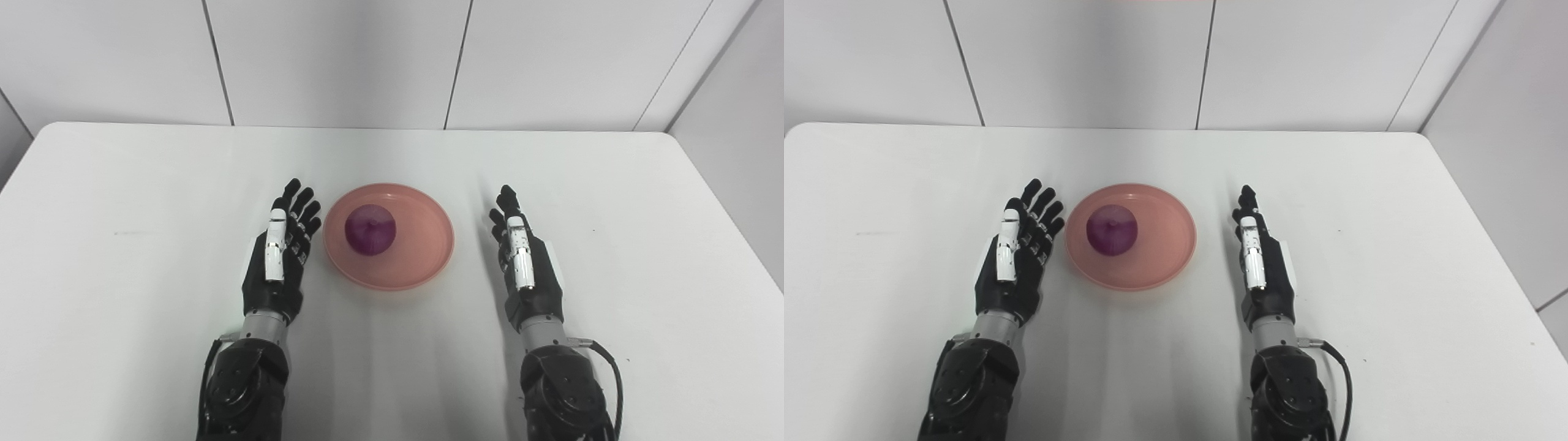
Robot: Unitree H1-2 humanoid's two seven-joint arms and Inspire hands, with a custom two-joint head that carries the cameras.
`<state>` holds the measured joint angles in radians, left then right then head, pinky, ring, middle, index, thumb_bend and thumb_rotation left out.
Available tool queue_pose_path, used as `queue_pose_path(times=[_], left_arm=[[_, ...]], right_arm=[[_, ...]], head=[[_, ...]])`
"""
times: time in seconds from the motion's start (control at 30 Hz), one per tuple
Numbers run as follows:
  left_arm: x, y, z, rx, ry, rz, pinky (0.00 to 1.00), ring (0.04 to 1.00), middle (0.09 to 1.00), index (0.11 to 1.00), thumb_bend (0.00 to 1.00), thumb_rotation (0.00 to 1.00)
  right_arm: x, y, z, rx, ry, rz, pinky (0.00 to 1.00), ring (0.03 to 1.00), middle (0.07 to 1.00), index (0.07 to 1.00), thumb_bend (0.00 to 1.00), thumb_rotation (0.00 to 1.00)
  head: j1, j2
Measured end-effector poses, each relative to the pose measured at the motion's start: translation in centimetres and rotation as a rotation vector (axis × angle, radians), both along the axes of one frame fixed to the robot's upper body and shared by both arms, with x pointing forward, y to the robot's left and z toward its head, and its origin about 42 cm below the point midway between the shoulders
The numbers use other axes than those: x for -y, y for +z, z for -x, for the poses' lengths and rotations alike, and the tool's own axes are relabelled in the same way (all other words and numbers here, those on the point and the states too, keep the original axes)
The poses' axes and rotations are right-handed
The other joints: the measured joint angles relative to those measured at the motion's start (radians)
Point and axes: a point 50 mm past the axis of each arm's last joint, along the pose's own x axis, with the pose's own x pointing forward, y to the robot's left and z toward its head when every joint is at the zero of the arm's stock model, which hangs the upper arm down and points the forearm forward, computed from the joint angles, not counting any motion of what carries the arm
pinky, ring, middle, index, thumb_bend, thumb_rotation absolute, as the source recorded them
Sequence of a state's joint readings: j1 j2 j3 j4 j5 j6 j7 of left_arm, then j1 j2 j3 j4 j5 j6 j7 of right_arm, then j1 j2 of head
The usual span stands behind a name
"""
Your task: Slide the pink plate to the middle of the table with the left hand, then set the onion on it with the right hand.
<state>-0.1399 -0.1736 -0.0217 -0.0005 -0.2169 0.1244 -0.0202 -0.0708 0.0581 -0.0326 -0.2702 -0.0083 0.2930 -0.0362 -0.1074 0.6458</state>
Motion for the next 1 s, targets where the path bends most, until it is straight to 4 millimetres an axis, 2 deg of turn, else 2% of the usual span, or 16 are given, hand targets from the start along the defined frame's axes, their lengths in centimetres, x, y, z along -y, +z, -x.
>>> queue_pose_path(times=[1.0], left_arm=[[-0.18, 0.05, 0.17, -0.005, 0.002, 0.0, 0.96, 0.942, 0.946, 0.924, 0.43, 1.0]], right_arm=[[-0.14, -0.66, 0.54, -0.022, 0.001, -0.006, 1.0, 0.991, 0.996, 1.0, 0.2, 1.0]], head=[[-0.002, 0.011]])
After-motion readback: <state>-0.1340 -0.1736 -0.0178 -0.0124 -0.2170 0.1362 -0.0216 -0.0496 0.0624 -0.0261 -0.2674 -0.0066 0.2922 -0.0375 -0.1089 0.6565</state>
